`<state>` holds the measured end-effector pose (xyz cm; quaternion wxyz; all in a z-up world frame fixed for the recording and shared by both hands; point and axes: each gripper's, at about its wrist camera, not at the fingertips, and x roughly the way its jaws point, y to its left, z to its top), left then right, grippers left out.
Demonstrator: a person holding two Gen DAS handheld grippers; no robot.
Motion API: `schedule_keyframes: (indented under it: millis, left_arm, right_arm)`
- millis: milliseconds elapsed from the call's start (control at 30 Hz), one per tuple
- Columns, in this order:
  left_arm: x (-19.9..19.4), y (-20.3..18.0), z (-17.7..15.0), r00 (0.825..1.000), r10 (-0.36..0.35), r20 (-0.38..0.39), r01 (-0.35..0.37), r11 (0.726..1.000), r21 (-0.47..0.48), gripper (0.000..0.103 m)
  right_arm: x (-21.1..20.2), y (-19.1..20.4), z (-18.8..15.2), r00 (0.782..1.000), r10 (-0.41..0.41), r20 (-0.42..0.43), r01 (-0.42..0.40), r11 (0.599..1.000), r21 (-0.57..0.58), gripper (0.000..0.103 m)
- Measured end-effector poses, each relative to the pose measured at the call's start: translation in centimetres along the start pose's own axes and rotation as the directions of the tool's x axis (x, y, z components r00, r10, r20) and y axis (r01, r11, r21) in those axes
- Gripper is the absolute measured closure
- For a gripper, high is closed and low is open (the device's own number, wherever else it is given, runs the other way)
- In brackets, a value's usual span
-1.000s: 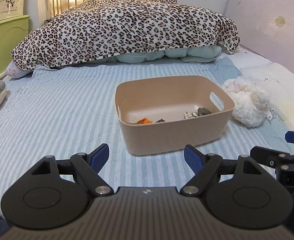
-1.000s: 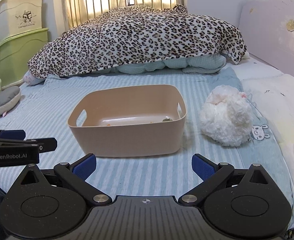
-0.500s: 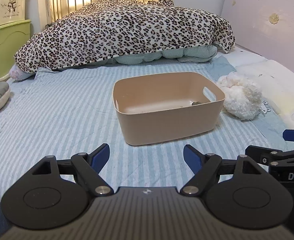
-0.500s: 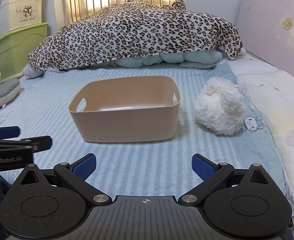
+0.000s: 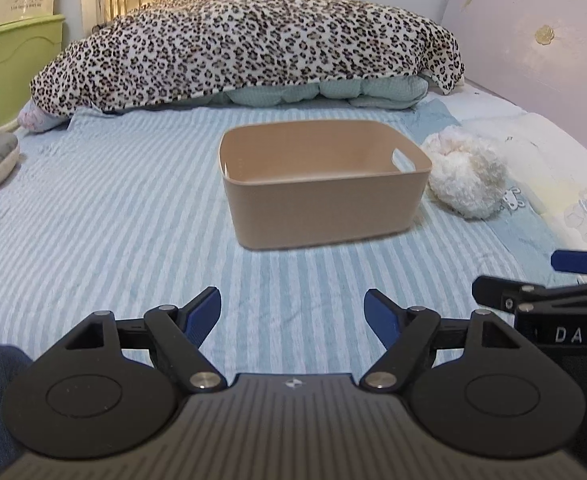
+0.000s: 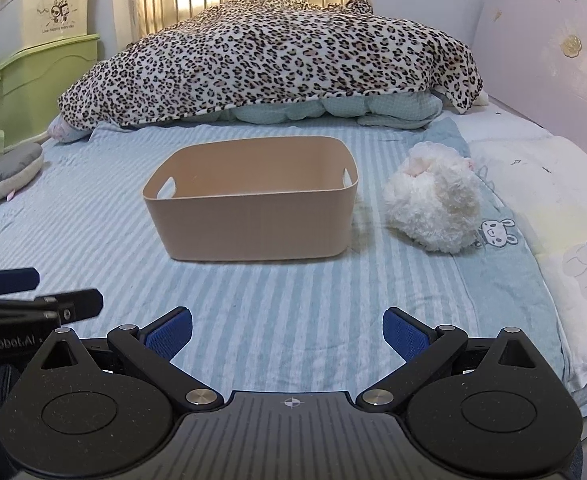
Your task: Organize objects
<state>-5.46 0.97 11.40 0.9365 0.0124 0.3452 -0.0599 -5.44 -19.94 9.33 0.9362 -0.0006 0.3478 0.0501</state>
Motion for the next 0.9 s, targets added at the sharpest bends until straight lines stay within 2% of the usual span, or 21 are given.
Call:
schedule_keyframes:
  millis: [900]
  left_arm:
    - [-1.2,0.0,-1.0,1.0,0.001,0.007,-0.001,1.0,-0.006,0.023]
  right_arm:
    - [-0.6,0.6,-0.8,1.0,0.009,-0.027,-0.009,1.0,-0.005,0.0]
